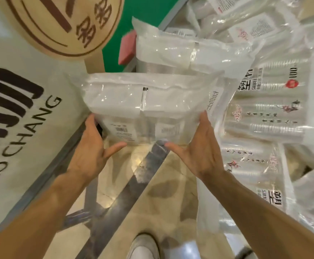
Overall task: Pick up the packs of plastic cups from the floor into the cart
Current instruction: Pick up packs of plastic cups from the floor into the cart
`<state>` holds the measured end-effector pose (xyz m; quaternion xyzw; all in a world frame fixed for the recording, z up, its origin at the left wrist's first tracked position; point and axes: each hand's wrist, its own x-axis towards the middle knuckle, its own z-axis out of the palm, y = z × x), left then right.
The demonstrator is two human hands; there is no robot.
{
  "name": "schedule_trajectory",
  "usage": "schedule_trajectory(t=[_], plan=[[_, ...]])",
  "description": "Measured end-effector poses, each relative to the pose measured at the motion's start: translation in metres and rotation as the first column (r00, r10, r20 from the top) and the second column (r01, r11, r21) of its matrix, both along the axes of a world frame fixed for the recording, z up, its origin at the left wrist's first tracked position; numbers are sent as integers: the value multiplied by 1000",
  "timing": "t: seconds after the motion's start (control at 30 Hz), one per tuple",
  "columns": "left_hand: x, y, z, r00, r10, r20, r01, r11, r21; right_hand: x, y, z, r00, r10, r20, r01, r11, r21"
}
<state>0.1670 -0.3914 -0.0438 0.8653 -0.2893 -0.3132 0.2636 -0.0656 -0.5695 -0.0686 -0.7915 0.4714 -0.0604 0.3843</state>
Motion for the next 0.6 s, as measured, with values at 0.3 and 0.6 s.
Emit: schedule_trajectory(t=[0.3,0.6], plan=[[-7,-4,58,995,96,-15,-96,995,-40,-2,-3,61,982,-122,143,109,989,96],[-38,-23,276,999,35,-6,-35,999,-7,-26,-7,274,940,-293,176,255,944,208]])
